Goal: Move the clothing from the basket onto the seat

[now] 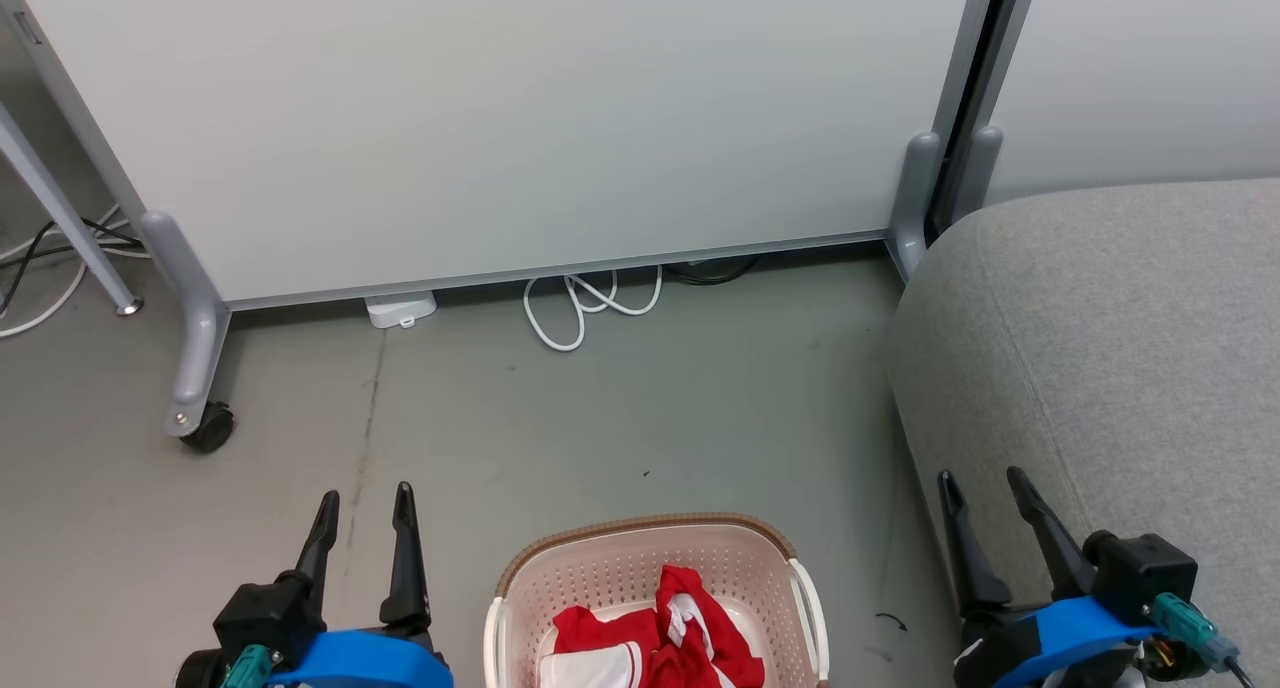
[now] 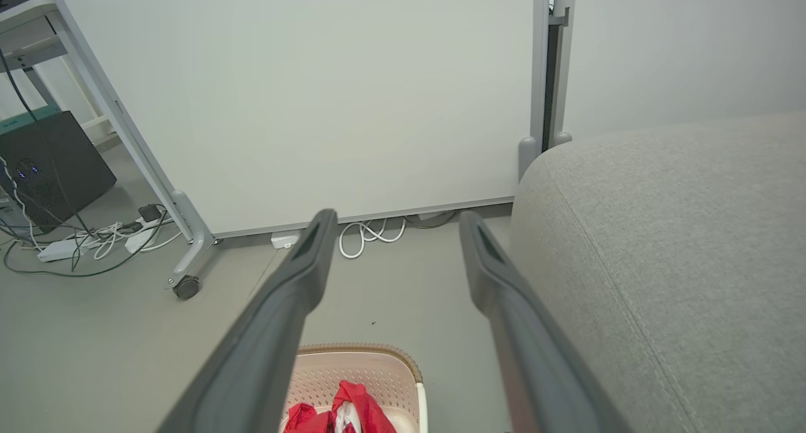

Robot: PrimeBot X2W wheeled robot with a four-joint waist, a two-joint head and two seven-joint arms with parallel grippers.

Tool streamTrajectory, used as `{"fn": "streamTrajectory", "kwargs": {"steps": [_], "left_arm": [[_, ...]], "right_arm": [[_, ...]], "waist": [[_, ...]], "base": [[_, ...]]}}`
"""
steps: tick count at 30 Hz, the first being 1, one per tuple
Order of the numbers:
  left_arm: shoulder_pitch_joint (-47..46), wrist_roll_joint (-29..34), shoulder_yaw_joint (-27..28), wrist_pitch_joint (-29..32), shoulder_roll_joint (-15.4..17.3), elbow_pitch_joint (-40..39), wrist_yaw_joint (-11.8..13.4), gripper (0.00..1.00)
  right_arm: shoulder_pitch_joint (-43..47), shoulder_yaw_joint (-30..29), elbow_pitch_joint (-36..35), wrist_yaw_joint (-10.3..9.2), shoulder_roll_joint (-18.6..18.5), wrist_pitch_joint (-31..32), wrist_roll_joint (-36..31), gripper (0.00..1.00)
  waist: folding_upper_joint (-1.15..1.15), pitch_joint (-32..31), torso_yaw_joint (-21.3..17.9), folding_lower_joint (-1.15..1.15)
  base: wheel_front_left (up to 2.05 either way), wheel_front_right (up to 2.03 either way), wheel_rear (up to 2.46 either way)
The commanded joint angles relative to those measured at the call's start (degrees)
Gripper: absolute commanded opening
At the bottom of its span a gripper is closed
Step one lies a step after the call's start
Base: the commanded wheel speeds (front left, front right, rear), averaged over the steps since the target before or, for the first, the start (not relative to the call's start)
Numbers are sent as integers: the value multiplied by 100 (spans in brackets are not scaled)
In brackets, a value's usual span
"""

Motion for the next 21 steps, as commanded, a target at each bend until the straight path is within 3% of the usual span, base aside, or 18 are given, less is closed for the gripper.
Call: {"fn": "streamTrajectory", "kwargs": {"steps": [1, 21], "left_arm": [[11, 81, 8, -39, 22, 3, 16, 100], [-14, 59, -48, -119, 22, 38, 94, 100]], "right_arm": [[-19, 2, 1, 13, -32, -60, -106, 100], [-66, 22, 101, 14, -34, -231, -219, 100]], "waist": [[0, 2, 1, 0], [0, 14, 20, 0]], "base": [[0, 0, 0], [0, 0, 0]]}}
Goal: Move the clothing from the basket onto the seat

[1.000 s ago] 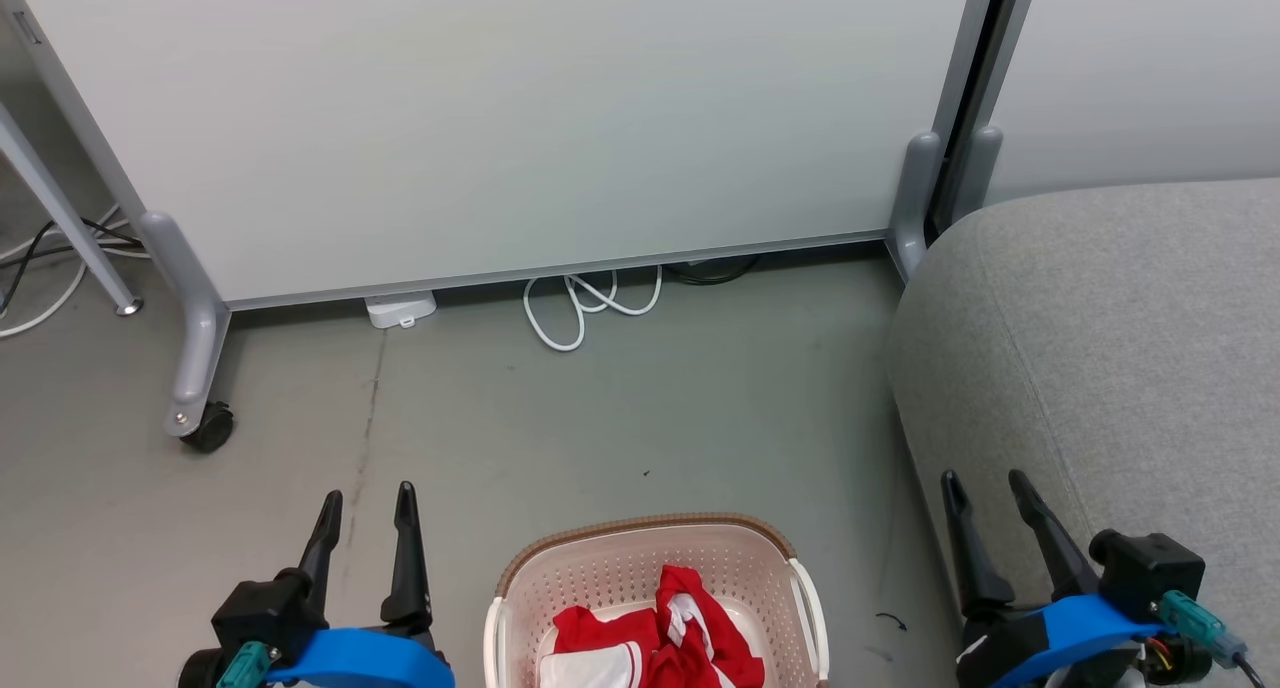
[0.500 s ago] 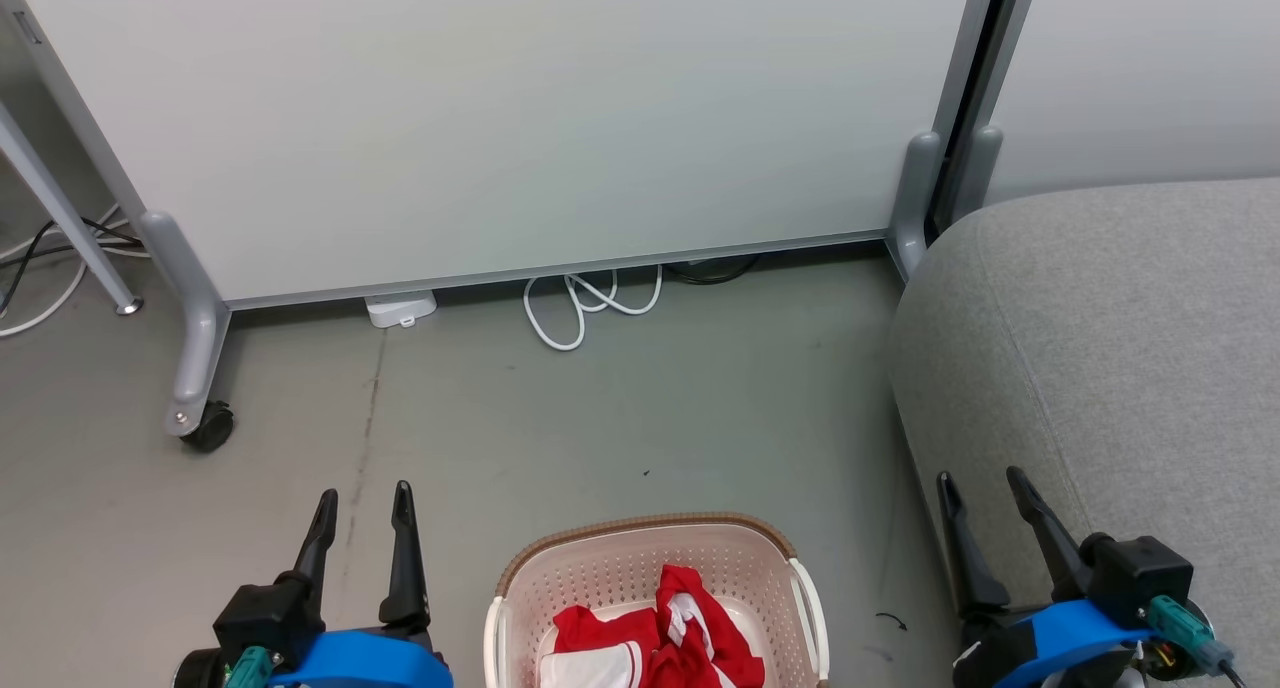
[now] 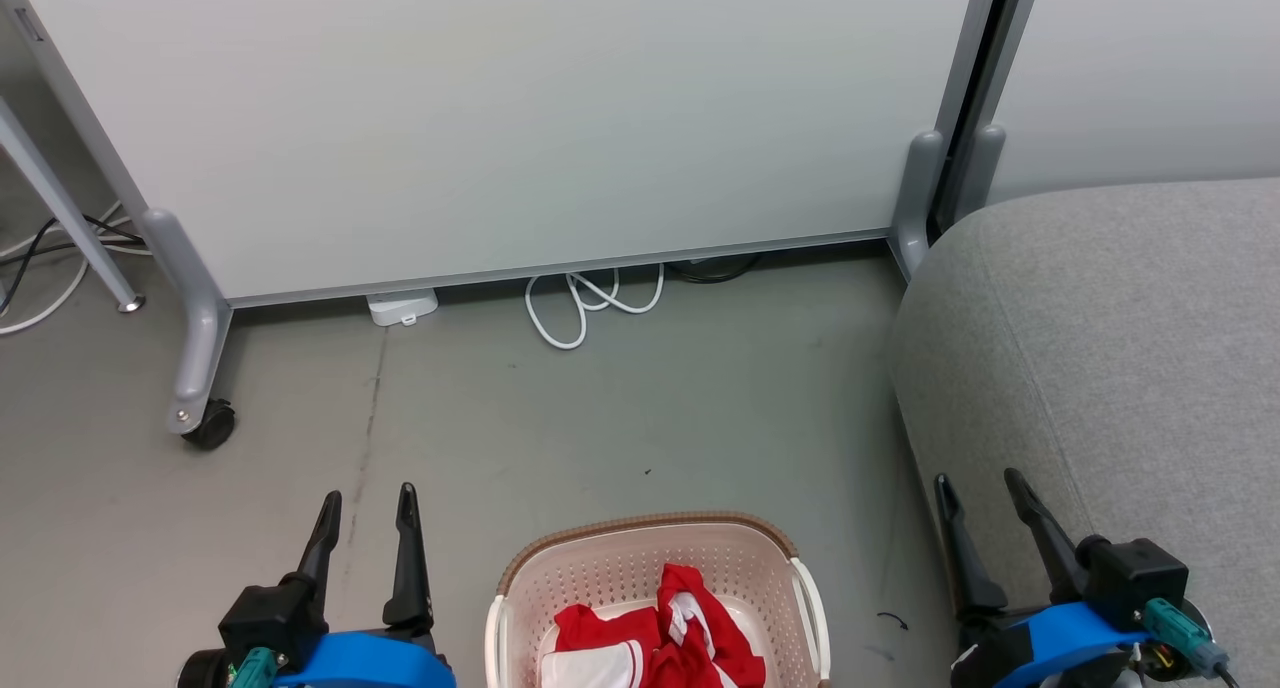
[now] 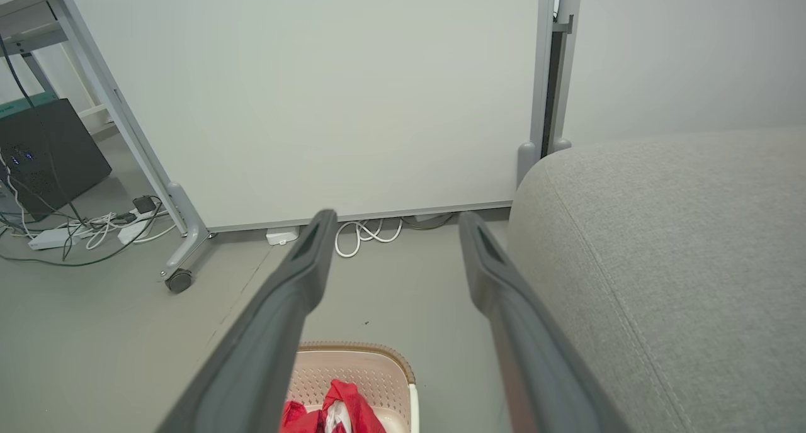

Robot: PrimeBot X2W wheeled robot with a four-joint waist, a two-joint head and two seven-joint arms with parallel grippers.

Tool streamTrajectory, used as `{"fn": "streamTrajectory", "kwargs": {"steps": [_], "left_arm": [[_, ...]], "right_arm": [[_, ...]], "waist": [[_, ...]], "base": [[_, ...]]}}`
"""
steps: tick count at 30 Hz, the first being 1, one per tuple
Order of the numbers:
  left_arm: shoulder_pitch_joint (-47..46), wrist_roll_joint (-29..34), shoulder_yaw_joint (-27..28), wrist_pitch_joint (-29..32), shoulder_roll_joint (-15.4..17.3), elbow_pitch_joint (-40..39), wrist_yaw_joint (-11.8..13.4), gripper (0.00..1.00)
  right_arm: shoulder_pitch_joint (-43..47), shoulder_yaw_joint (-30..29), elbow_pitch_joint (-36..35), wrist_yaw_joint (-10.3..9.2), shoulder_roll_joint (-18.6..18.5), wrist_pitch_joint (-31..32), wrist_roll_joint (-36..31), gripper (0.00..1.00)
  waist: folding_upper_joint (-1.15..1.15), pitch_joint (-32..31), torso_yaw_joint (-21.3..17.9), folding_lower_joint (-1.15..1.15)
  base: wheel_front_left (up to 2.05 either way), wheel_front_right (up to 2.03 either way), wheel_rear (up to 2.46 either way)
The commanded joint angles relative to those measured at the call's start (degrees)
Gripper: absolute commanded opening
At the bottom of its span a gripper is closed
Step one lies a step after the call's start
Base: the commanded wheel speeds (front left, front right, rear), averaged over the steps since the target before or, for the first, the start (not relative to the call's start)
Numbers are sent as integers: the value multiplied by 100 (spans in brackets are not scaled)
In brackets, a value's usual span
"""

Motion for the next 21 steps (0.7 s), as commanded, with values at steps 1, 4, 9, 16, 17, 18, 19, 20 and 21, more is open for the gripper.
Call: {"fn": "streamTrajectory", "kwargs": {"steps": [1, 4, 9, 16, 17, 18, 19, 20, 21], "left_arm": [[-15, -18, -13, -30, 19, 4, 28, 100], [-18, -17, -11, -30, 19, -7, 26, 100], [-30, 7, 1, -30, 19, -14, 26, 100], [-135, 90, -12, -30, 60, 106, -10, 100], [-161, 103, -29, -30, 66, 160, -26, 100], [-183, 117, -52, -30, 68, 217, -45, 100], [-211, 118, -78, -30, 72, 296, -66, 100], [-246, 92, -93, -30, 70, 379, -82, 100], [-296, 59, -110, -30, 68, 458, -122, 100]], "right_arm": [[-58, -2, 12, 13, -32, -54, 43, 100], [-64, 5, 18, 13, -31, -51, 47, 100], [-94, 30, 42, 13, -31, -67, 55, 100], [-229, 289, -32, 13, -31, -63, 85, 100], [-252, 335, -45, 13, -30, -61, 94, 100], [-273, 382, -50, 12, -29, -58, 101, 100], [-298, 416, -61, 12, -30, -55, 116, 100], [-325, 446, -74, 12, -30, -56, 112, 100], [-354, 463, -85, 12, -31, -62, 106, 100]], "waist": [[0, -1, 2, 0], [0, 1, 0, 0], [0, 39, -23, 0], [0, 278, -289, 0], [0, 331, -348, 0], [0, 381, -405, 0], [0, 437, -461, 0], [0, 502, -519, 0], [0, 561, -570, 0]], "base": [[0, 0, 0], [0, 0, 0], [0, 0, 0], [0, 0, 0], [0, 0, 0], [0, 0, 0], [0, 0, 0], [0, 0, 0], [0, 0, 0]]}}
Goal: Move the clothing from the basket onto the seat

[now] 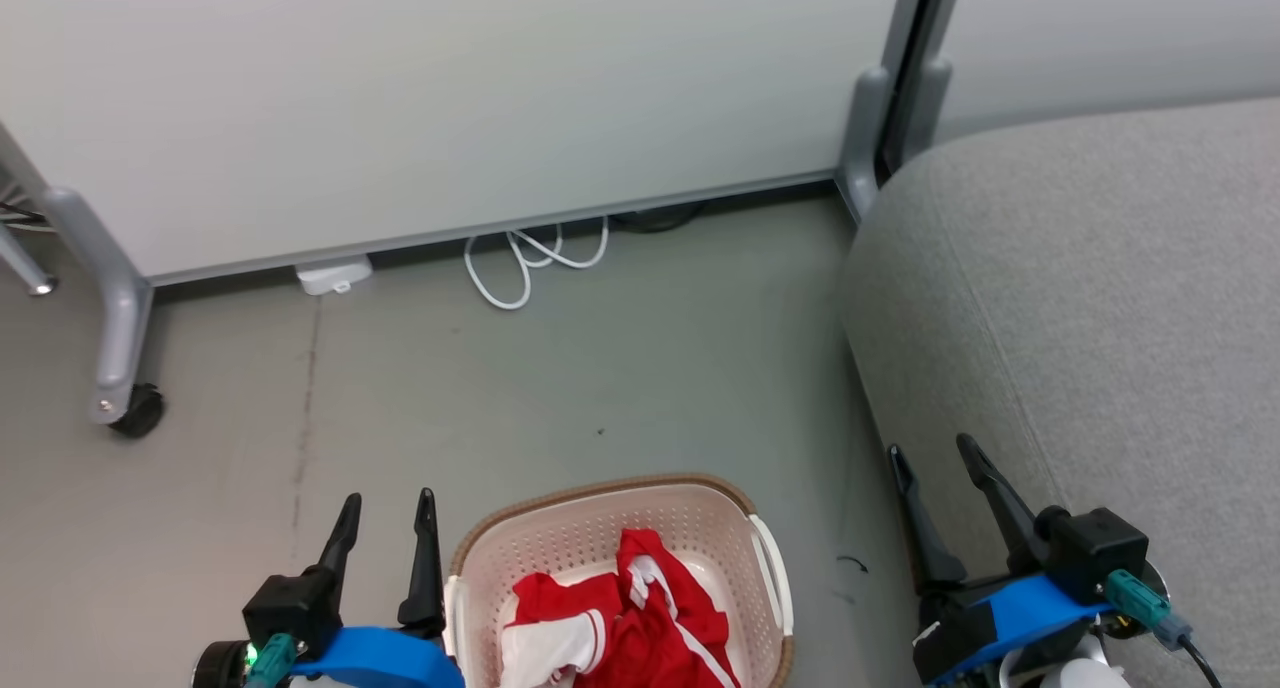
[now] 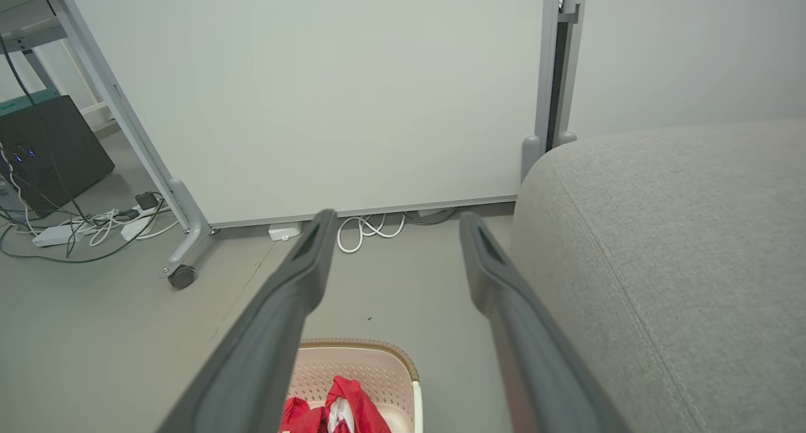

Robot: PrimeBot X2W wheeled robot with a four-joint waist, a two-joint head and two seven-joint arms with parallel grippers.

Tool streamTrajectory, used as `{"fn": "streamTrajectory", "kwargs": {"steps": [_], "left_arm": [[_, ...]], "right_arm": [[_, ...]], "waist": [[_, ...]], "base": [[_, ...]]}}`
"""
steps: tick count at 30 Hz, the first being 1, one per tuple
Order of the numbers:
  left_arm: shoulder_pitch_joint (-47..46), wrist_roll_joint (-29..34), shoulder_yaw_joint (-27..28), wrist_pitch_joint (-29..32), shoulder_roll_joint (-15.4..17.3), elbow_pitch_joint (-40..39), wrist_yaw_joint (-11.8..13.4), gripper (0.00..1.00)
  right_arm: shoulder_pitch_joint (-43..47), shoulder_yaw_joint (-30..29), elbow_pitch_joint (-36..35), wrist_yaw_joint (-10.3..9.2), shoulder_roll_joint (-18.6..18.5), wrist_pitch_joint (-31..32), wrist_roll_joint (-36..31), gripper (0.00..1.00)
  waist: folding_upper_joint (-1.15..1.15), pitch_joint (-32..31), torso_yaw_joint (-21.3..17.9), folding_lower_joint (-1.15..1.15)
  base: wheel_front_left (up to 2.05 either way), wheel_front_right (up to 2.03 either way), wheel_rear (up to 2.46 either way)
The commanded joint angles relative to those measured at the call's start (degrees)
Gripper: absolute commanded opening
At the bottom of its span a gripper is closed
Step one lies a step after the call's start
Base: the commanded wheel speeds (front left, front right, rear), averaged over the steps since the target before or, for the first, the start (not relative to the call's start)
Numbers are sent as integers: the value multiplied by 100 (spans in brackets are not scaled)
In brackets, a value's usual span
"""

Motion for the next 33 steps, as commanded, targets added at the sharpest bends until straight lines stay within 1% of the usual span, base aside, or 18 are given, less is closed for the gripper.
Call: {"fn": "streamTrajectory", "kwargs": {"steps": [1, 5, 6, 17, 21, 26, 29, 33], "left_arm": [[-150, -23, -37, -29, 20, 152, -59, 100], [-326, -24, -169, -22, 24, 614, -143, 100], [-326, -24, -169, -22, 24, 614, -143, 100], [-1050, 47, -520, 177, 148, 2042, -304, 100], [-1459, 83, -611, 381, 250, 2597, -335, 100], [-2025, 76, -728, 813, 288, 3230, -368, 100], [-2313, 55, -748, 989, 307, 3532, -367, 100], [-2632, 11, -715, 1238, 302, 3890, -194, 100]], "right_arm": [[-108, 36, -41, 11, -27, -21, 30, 100], [-220, 120, -106, 10, -26, -38, 18, 100], [-220, 120, -106, 10, -26, -38, 18, 100], [-523, 334, -252, 7, -24, -115, 182, 100], [-663, 390, -323, 7, -23, -160, 267, 100], [-774, 387, -387, 7, -21, -188, 384, 100], [-822, 430, -407, 7, -22, -203, 477, 100], [-928, 466, -491, 7, -22, -201, 622, 100]], "waist": [[0, 227, -217, 0], [0, 505, -456, 0], [0, 505, -456, 0], [0, 1428, -1147, 0], [0, 1816, -1342, 0], [0, 2266, -1461, 0], [0, 2496, -1543, 0], [0, 2759, -1650, 0]], "base": [[0, 0, 0], [0, 0, 0], [0, 0, 0], [0, 0, 0], [0, 0, 0], [0, 0, 0], [0, 0, 0], [0, 0, 0]]}}
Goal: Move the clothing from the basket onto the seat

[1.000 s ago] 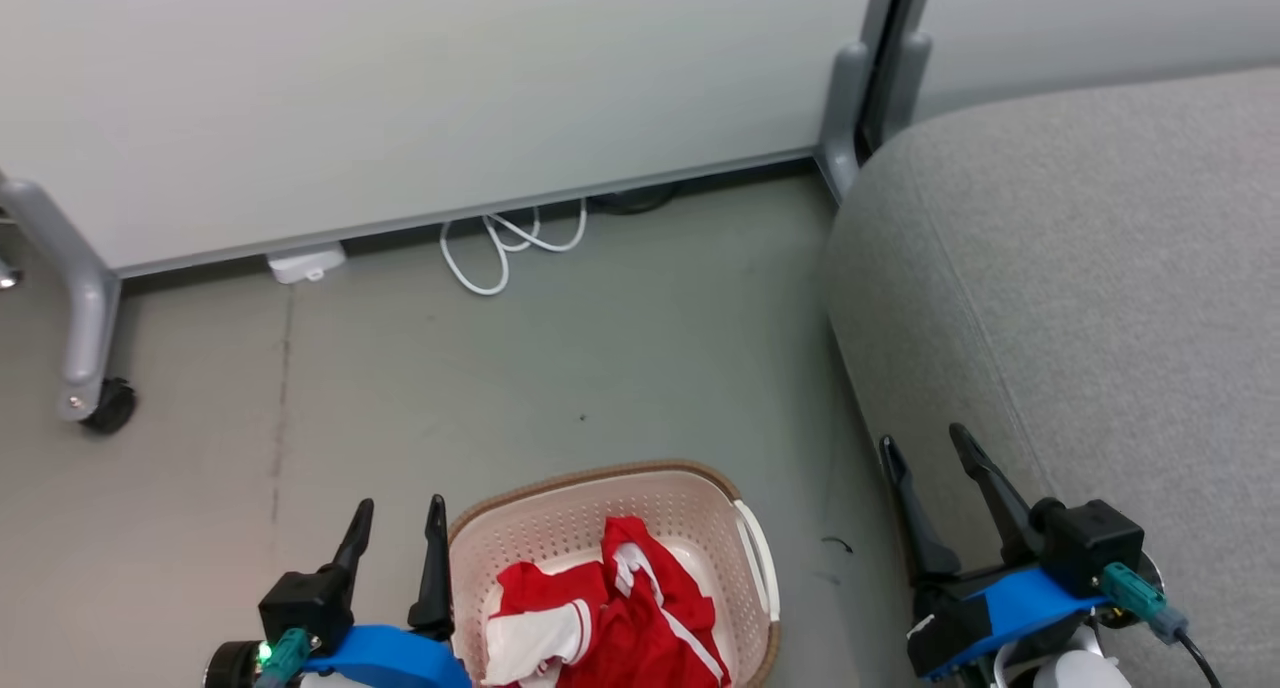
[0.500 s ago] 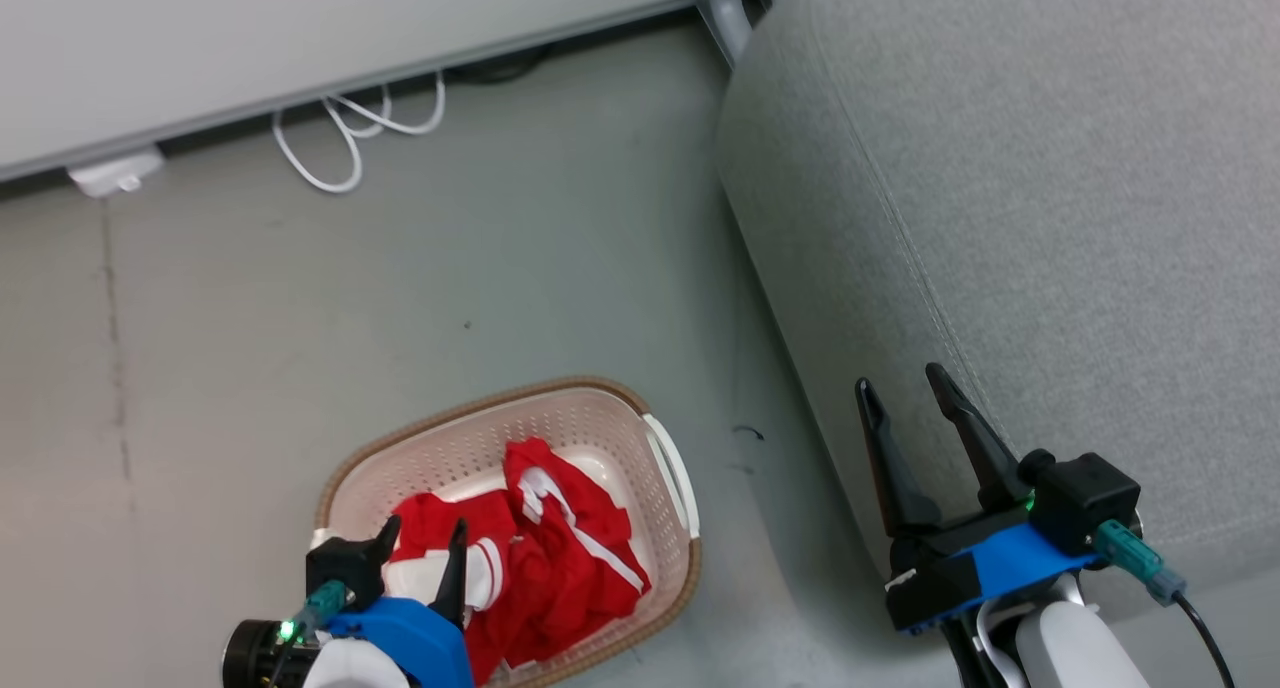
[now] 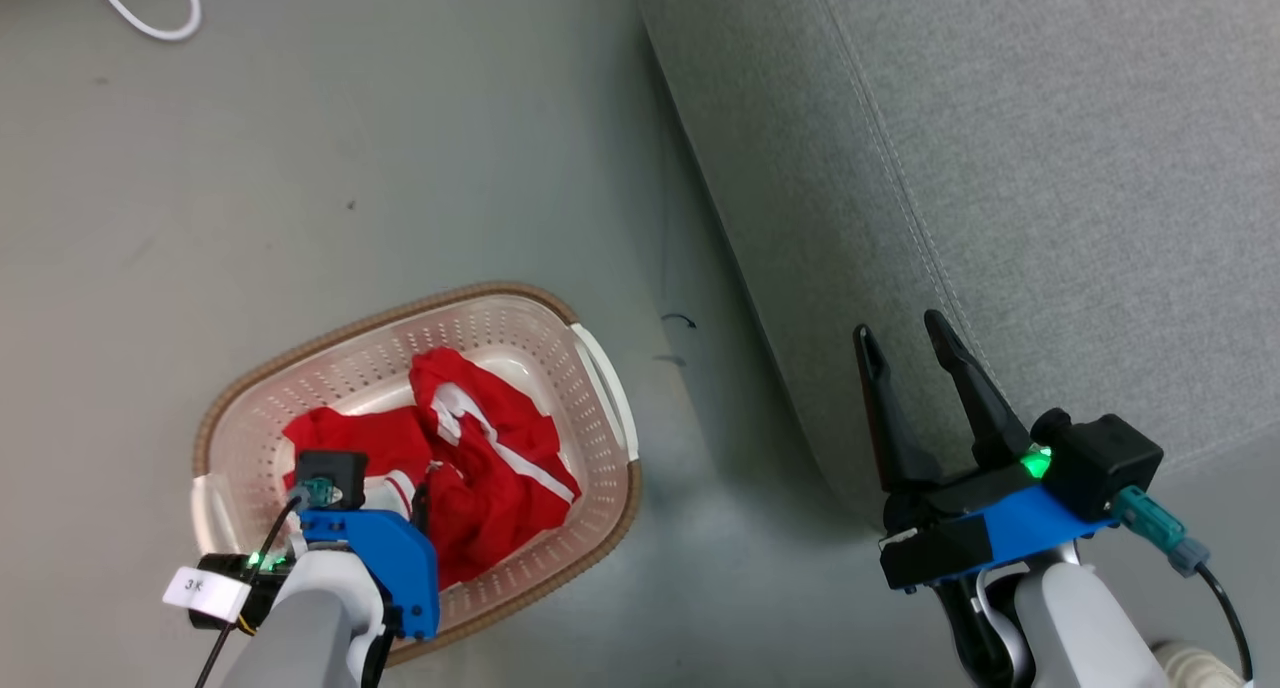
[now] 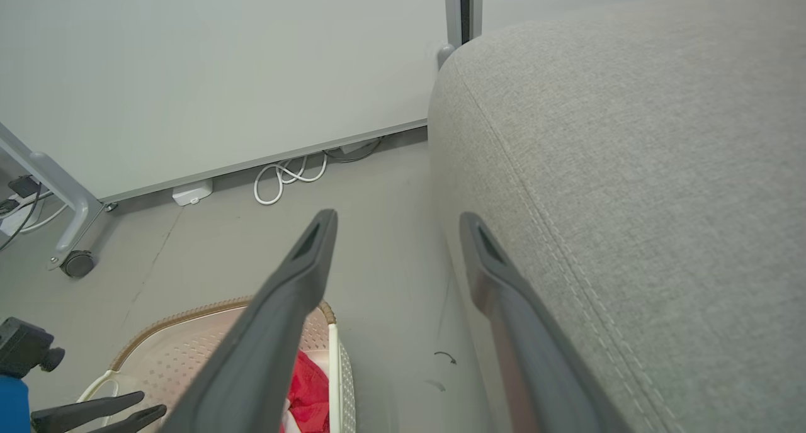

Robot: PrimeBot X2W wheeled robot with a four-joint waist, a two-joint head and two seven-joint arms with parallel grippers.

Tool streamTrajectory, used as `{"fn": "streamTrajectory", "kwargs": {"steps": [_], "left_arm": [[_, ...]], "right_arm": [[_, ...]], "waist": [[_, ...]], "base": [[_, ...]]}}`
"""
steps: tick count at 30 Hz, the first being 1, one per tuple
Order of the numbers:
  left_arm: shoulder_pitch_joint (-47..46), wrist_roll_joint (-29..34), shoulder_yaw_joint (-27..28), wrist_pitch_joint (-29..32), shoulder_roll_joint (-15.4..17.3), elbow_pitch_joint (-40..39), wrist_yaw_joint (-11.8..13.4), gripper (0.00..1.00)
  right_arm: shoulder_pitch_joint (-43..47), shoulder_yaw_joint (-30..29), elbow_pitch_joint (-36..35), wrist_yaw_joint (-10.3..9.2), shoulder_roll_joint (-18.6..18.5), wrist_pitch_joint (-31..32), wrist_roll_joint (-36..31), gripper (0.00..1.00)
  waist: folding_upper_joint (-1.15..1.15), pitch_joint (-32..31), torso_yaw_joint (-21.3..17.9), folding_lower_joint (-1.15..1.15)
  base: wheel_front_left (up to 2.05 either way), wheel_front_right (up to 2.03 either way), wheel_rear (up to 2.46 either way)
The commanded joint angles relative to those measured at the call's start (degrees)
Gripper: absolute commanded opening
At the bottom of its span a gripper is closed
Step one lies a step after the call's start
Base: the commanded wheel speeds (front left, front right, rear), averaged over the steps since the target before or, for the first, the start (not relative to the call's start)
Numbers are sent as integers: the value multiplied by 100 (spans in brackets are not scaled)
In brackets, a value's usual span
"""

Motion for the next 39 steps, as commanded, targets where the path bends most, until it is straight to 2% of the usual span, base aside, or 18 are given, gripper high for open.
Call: {"fn": "streamTrajectory", "kwargs": {"steps": [1, 14, 21, 27, 28, 29, 30, 31, 39], "left_arm": [[-163, -26, 16, 27, 26, 54, 52, 100], [-764, 208, -167, 243, 349, 620, 615, 100], [-946, 107, -112, 498, 393, 831, 905, 100], [-941, -17, -67, 833, 334, 987, 1037, 100], [-934, -60, -49, 917, 326, 1008, 1028, 97], [-938, -83, -35, 975, 338, 1022, 994, 58], [-949, -95, -33, 993, 354, 1034, 978, 32], [-964, -112, -41, 993, 370, 1038, 949, 0], [-1011, -203, -85, 925, 431, 1081, 733, 0]], "right_arm": [[-138, 22, -56, 3, -12, -30, 41, 100], [-263, 366, -358, 3, -12, -27, 540, 100], [-260, 459, -454, 3, -12, -27, 691, 100], [-280, 492, -464, 3, -12, -28, 764, 100], [-285, 482, -463, 3, -12, -28, 768, 100], [-294, 475, -465, 3, -12, -28, 775, 100], [-305, 468, -467, 3, -12, -28, 780, 100], [-313, 461, -468, 3, -12, -28, 781, 100], [-350, 493, -431, 3, -12, -28, 831, 100]], "waist": [[0, 217, -145, -1], [0, 776, -627, -1], [0, 955, -727, -1], [0, 1017, -766, -1], [0, 1023, -765, -1], [0, 1035, -764, -1], [0, 1047, -764, -1], [0, 1057, -763, -1], [0, 1038, -747, -1]], "base": [[0, 0, 0], [0, 0, 0], [0, 0, 0], [0, 0, 0], [0, 0, 0], [0, 0, 0], [0, 0, 0], [0, 0, 0], [0, 0, 0]]}}
